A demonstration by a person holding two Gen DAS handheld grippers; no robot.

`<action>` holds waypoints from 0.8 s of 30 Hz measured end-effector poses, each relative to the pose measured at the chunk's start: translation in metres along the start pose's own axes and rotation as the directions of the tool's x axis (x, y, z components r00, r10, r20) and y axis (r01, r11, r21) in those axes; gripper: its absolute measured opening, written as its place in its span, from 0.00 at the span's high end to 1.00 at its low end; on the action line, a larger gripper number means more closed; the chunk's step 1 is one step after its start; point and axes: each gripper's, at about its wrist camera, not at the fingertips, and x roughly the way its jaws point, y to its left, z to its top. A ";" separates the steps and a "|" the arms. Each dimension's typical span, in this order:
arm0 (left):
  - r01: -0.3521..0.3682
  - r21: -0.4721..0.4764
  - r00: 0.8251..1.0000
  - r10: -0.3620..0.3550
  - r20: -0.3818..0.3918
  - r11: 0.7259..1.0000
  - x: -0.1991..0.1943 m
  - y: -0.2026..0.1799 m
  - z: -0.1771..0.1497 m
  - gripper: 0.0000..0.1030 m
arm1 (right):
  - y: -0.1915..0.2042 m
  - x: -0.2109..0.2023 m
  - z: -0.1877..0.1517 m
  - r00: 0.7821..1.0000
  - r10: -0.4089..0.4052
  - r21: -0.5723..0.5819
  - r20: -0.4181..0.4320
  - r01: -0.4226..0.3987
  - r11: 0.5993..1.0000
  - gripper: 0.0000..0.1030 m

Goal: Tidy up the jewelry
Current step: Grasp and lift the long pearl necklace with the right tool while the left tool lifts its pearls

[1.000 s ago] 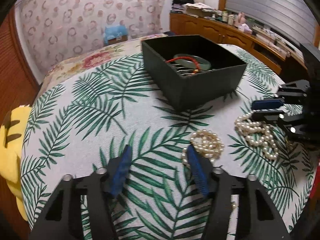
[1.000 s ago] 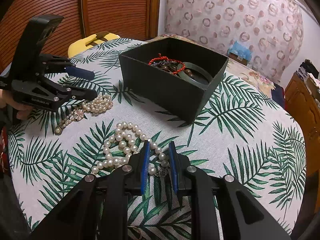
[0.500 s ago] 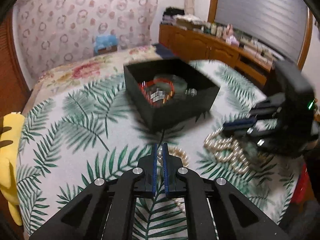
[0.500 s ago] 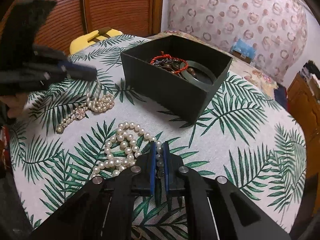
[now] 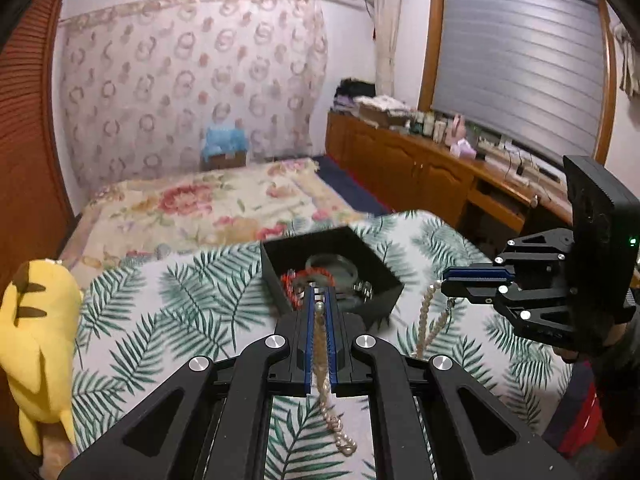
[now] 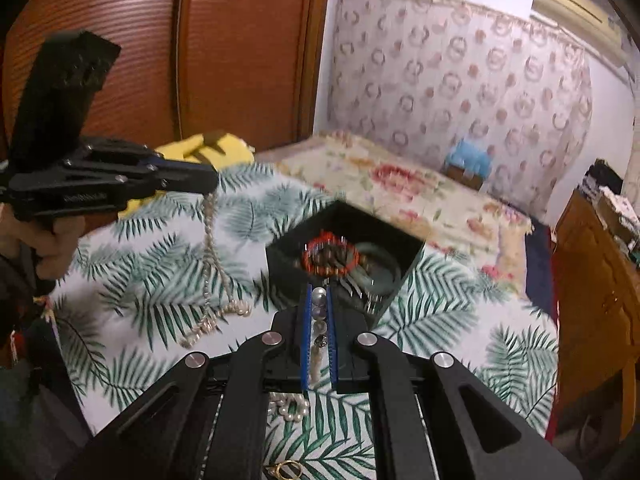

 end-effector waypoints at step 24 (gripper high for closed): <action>0.033 0.032 0.987 -0.037 0.156 0.999 -0.035 -0.013 0.067 0.96 | -0.014 -0.064 0.068 0.979 -0.051 -0.010 0.198 0.054 0.999 0.92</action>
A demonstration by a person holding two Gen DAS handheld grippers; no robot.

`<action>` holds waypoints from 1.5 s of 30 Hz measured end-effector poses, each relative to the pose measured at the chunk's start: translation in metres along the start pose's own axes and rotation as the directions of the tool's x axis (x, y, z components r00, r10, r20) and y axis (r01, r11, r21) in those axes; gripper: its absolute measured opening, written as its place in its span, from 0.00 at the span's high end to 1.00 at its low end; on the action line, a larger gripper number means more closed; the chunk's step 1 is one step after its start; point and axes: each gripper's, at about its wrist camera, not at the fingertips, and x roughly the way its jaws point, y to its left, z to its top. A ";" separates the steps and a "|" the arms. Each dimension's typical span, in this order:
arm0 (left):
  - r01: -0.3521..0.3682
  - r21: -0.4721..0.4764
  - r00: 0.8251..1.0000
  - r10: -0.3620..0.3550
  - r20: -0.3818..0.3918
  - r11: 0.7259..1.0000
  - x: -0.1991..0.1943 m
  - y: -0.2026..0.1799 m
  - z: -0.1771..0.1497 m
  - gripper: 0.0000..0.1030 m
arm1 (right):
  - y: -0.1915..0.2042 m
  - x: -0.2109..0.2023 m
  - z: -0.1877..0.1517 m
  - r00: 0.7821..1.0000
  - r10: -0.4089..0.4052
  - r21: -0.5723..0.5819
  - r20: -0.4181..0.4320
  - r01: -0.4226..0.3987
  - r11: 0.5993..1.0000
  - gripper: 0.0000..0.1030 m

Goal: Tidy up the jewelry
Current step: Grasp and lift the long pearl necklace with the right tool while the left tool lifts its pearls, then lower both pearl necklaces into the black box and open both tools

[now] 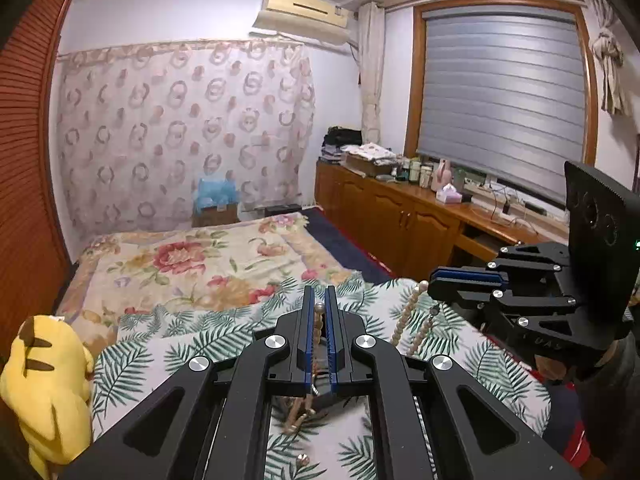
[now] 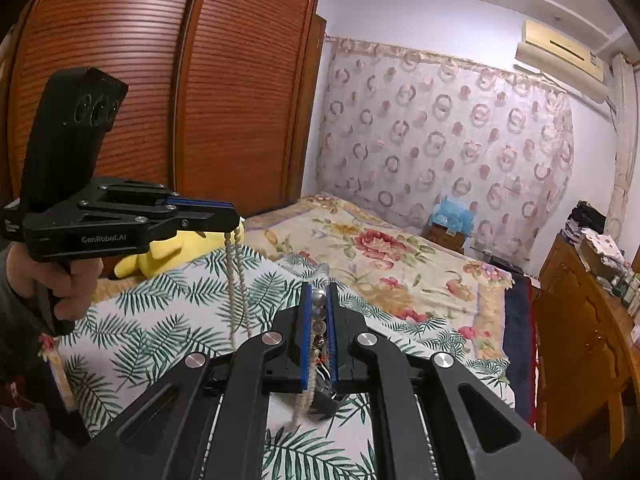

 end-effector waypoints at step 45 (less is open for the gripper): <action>-0.041 -0.084 0.960 0.016 -0.279 0.996 0.120 0.043 -0.070 0.80 | -0.033 0.134 -0.064 0.968 0.104 0.145 -0.229 -0.072 0.987 0.91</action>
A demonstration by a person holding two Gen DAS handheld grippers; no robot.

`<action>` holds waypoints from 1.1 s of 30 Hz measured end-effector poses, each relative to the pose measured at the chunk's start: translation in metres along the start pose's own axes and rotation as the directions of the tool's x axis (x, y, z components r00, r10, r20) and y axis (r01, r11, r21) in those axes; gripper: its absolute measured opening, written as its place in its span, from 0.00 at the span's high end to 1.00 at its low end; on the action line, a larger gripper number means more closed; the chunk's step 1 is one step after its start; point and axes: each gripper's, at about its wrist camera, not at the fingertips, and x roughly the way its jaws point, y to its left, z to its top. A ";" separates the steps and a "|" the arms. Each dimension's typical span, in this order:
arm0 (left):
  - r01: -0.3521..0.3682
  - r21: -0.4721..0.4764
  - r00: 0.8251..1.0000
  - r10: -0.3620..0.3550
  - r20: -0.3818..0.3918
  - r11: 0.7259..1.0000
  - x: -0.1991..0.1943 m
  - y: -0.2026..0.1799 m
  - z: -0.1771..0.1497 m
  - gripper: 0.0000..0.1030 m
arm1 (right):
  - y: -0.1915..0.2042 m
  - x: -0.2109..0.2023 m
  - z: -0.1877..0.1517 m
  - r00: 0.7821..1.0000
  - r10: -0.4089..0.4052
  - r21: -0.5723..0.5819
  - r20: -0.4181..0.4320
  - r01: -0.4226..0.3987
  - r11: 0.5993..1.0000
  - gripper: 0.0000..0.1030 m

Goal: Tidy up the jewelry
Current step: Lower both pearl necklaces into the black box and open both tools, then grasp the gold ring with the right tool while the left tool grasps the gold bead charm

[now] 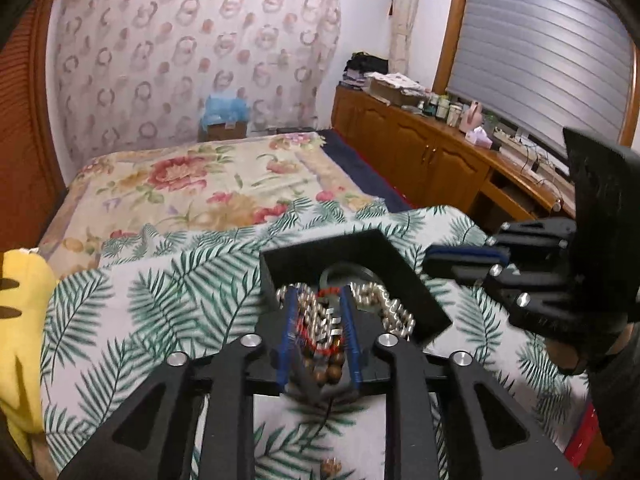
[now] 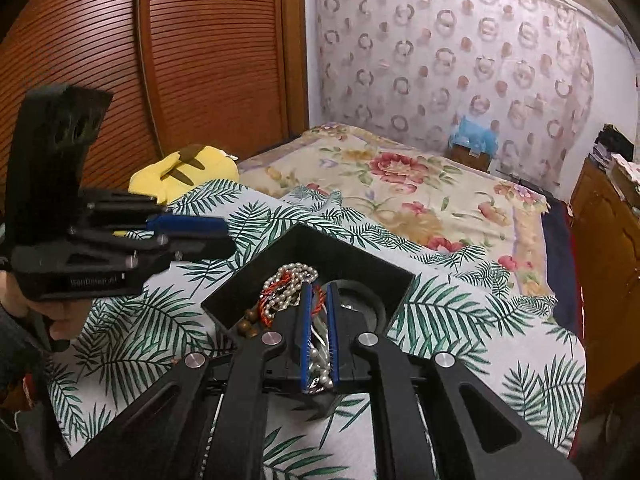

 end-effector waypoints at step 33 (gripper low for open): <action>-0.025 0.027 0.997 0.027 -0.072 0.999 -0.027 -0.023 -0.102 0.13 | 0.045 -0.072 -0.160 0.995 -0.056 0.149 -0.080 0.067 0.987 0.64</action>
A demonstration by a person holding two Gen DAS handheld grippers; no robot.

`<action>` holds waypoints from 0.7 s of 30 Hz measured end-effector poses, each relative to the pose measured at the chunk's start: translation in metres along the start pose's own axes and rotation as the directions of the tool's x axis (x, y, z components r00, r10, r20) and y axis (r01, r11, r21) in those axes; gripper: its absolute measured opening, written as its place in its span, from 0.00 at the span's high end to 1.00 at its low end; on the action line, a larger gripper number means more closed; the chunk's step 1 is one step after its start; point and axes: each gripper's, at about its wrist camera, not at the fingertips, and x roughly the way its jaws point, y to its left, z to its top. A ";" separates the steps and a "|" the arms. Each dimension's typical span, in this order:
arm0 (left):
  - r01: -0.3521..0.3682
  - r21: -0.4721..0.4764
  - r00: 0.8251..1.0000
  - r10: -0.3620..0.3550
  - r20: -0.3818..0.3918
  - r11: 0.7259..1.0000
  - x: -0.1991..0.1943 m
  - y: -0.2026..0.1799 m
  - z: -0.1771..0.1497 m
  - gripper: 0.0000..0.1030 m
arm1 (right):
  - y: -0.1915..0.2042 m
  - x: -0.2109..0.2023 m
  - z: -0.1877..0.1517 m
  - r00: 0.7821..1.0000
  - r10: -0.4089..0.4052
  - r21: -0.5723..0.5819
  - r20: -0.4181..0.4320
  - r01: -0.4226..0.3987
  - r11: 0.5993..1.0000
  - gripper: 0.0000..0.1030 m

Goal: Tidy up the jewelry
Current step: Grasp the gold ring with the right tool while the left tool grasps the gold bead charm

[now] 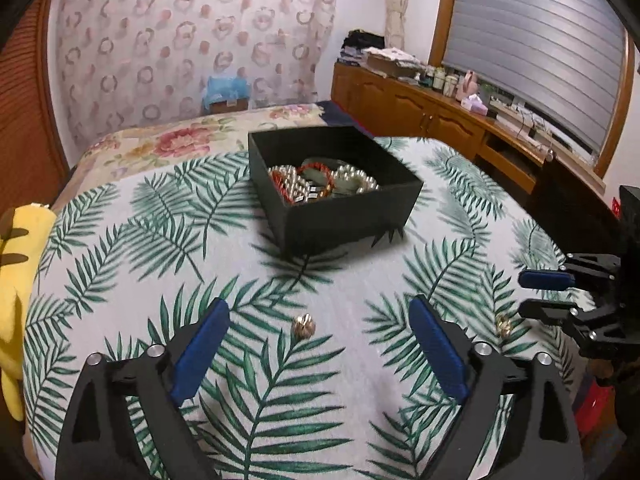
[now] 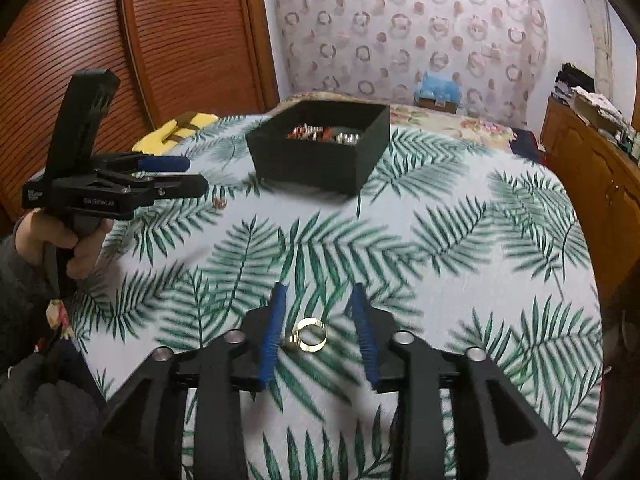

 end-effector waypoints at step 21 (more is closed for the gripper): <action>-0.014 0.036 0.993 0.019 -0.120 0.999 0.035 0.006 -0.003 0.12 | 0.018 0.018 -0.018 0.997 -0.058 -0.099 -0.059 0.052 0.994 0.74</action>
